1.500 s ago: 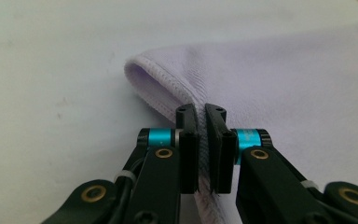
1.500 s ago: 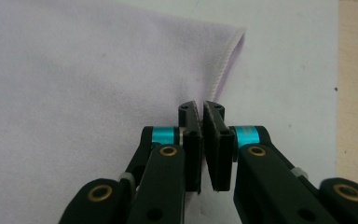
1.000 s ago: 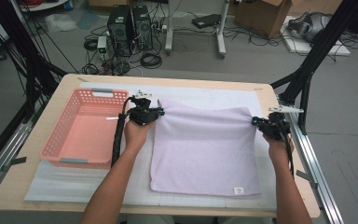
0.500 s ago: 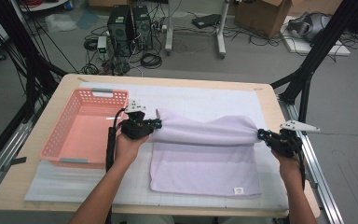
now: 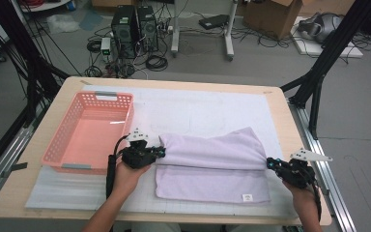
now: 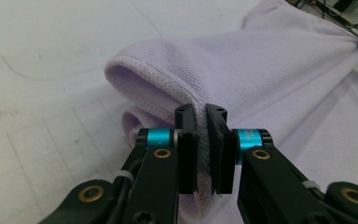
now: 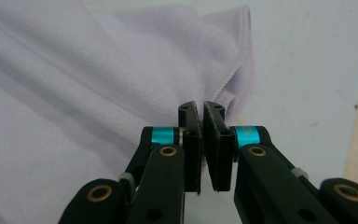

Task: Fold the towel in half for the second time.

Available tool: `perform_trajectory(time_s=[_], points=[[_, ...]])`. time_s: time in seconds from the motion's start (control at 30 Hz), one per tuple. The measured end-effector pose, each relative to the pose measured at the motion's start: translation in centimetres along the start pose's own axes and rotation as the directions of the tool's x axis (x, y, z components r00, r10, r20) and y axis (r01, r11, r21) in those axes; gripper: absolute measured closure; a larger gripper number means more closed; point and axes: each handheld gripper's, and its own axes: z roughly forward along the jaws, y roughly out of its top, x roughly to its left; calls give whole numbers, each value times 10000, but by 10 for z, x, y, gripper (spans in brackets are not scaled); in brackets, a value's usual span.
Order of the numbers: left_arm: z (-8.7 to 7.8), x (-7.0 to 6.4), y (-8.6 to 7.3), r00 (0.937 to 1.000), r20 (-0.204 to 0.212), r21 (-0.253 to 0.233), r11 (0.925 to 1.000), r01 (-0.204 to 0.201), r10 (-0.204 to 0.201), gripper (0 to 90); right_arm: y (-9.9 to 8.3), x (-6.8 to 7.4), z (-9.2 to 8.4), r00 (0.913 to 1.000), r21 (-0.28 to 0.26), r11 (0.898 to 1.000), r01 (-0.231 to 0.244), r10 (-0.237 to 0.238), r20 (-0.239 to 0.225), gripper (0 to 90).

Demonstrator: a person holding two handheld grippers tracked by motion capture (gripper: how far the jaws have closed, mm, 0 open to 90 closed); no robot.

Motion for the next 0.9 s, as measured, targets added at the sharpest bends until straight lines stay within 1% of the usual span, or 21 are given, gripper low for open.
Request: perform_trajectory(time_s=[0.03, 0.07, 0.1, 0.13, 0.17, 0.2, 0.27, 0.33, 0.4, 0.43, 0.47, 0.5, 0.57, 0.63, 0.67, 0.7, 0.73, 0.77, 0.8, 0.83, 0.9], points=[[1, 1, -1, 10000, -46, 7, 10000, 21, -21, 770, -1, 0, 0, 10000, 143, 9999, 18, -18, -13, 839], [2, 2, -1, 9998, -179, -72, 10000, 8, -9, 666, 0, 0, 1, 10000, 262, 9996, -66, 66, -21, 795], [2, 2, 0, 9995, -314, -194, 9998, -80, 74, 582, 2, 0, 1, 9998, 238, 9996, -166, 164, 87, 707], [2, 3, 2, 9992, -379, -324, 9994, -98, 85, 550, 5, -1, 1, 9993, 147, 9996, -246, 241, 300, 646], [2, 4, 6, 9986, -520, -543, 9985, -35, 7, 509, 7, -2, 1, 9987, 62, 9994, -333, 330, 398, 612], [2, 5, 9, 9986, -520, -606, 9982, -28, -4, 474, 14, -4, 2, 9978, -124, 9990, -419, 425, 515, 585], [4, 7, 16, 9980, -635, -876, 9962, 0, -56, 456, 25, -7, 8, 9969, -85, 9994, -350, 355, 704, 555], [9, 11, 23, 9976, -674, -881, 9961, 70, -130, 442, 35, -11, 15, 9961, 35, 9993, -378, 374, 798, 514], [16, 15, 28, 9971, -743, -859, 9963, 86, -151, 438, 47, -15, 28, 9971, 184, 9994, -292, 278, 709, 505], [20, 17, 30, 9971, -739, -811, 9966, 111, -171, 438, 53, -17, 36, 9973, 248, 9996, -151, 133, 722, 489], [24, 19, 31, 9967, -783, -766, 9970, 137, -197, 437, 58, -18, 44, 9975, 428, 9990, -102, 72, 701, 480], [29, 22, 32, 9962, -861, -589, 9982, 113, -164, 436, 62, -19, 52, 9977, 621, 9980, -67, 25, 672, 473], [38, 25, 31, 9958, -819, -354, 9987, 369, -397, 436, 69, -21, 68, 9978, 1039, 9946, 23, -92, 653, 472], [45, 27, 29, 9960, -748, -119, 9988, 482, -490, 447, 71, -22, 83, 9984, 1390, 9903, 39, -116, 550, 475], [48, 28, 28, 9967, -657, 71, 9988, 487, -481, 472, 72, -23, 89, 9982, 1578, 9875, 18, -112, 588, 484], [51, 28, 27, 9973, -597, 215, 9988, 450, -437, 541, 71, -24, 94, 9987, 1679, 9858, -42, -43, 503, 529], [52, 27, 26, 9980, -572, 412, 9988, 281, -257, 654, 69, -25, 98, 9993, 1791, 9837, -122, 58, 364, 644], [53, 26, 25, 9979, -631, 512, 9986, 152, -119, 760, 68, -27, 100, 9998, 1946, 9807, -171, 151, 120, 780], [53, 25, 25, 9978, -658, 505, 9987, 22, 11, 798, 67, -28, 101, 9996, 2000, 9795, -255, 275, -69, 841], [51, 24, 26, 9973, -722, 362, 9993, -80, 106, 814, 67, -27, 100, 9997, 1971, 9801, -247, 255, -18, 856], [45, 22, 28, 9970, -752, 10, 9999, -154, 154, 822, 68, -25, 93, 9995, 1693, 9855, -63, 10, 312, 863]])
